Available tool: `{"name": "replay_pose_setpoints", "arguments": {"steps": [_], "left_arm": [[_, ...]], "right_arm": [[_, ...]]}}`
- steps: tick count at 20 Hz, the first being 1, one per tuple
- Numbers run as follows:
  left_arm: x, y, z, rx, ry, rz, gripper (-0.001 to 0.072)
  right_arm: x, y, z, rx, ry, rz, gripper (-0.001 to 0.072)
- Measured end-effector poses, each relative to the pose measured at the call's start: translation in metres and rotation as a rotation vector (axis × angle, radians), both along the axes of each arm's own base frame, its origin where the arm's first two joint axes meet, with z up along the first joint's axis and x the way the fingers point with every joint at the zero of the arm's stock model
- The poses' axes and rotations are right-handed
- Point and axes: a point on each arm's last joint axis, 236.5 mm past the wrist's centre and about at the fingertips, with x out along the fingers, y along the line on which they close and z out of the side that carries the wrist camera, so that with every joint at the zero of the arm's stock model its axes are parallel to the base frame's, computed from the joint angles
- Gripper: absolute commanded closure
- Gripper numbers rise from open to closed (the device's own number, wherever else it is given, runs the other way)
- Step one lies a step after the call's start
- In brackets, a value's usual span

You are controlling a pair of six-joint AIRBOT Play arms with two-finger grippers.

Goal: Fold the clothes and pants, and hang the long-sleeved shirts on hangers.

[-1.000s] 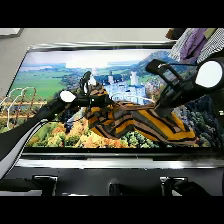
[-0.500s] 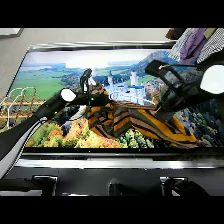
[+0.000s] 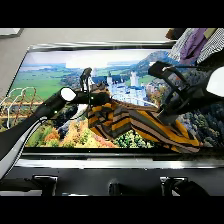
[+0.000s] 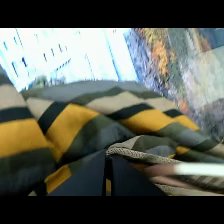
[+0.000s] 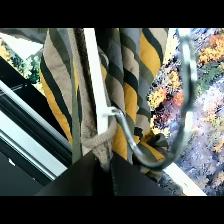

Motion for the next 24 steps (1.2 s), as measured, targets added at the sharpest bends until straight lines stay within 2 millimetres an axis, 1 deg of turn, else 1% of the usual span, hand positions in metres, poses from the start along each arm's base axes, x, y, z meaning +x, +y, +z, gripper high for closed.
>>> {"name": "replay_pose_setpoints", "arguments": {"steps": [5, 8, 10, 14, 16, 17, 18, 20, 22, 23, 24], "left_arm": [[0.011, -0.004, 0.024, -0.019, -0.055, 0.001, 0.0684], [0.018, -0.007, 0.045, -0.031, -0.102, -0.003, 0.0684], [0.022, -0.009, 0.064, -0.035, -0.143, -0.015, 0.0684], [0.021, -0.011, 0.117, -0.038, -0.229, -0.058, 0.0684], [0.013, -0.01, 0.141, -0.043, -0.247, -0.074, 0.0684], [0.005, -0.009, 0.148, -0.04, -0.244, -0.089, 0.0684], [-0.004, -0.009, 0.15, -0.036, -0.232, -0.103, 0.0684], [-0.029, -0.01, 0.148, -0.03, -0.197, -0.133, 0.0683], [-0.055, -0.009, 0.134, -0.021, -0.153, -0.142, 0.0682], [-0.065, -0.008, 0.127, -0.023, -0.137, -0.135, 0.0682], [-0.072, -0.007, 0.122, -0.03, -0.127, -0.12, 0.0682]], "right_arm": [[0.009, 0.006, -0.02, -0.012, 0.065, 0.005, 0.0684], [0.014, 0.01, -0.031, -0.014, 0.099, 0.009, 0.0684], [0.017, 0.015, -0.037, -0.006, 0.115, 0.015, 0.0683], [0.031, 0.027, -0.045, 0.026, 0.101, 0.022, 0.0683], [0.042, 0.04, -0.046, 0.078, 0.074, 0.03, 0.0683], [0.047, 0.049, -0.044, 0.111, 0.056, 0.036, 0.0683], [0.052, 0.057, -0.042, 0.144, 0.04, 0.04, 0.0683], [0.058, 0.069, -0.038, 0.196, 0.015, 0.044, 0.0683], [0.059, 0.078, -0.034, 0.238, 0.004, 0.051, 0.0683], [0.058, 0.081, -0.031, 0.255, 0.004, 0.055, 0.0683], [0.056, 0.085, -0.029, 0.273, 0.004, 0.066, 0.0683]]}}
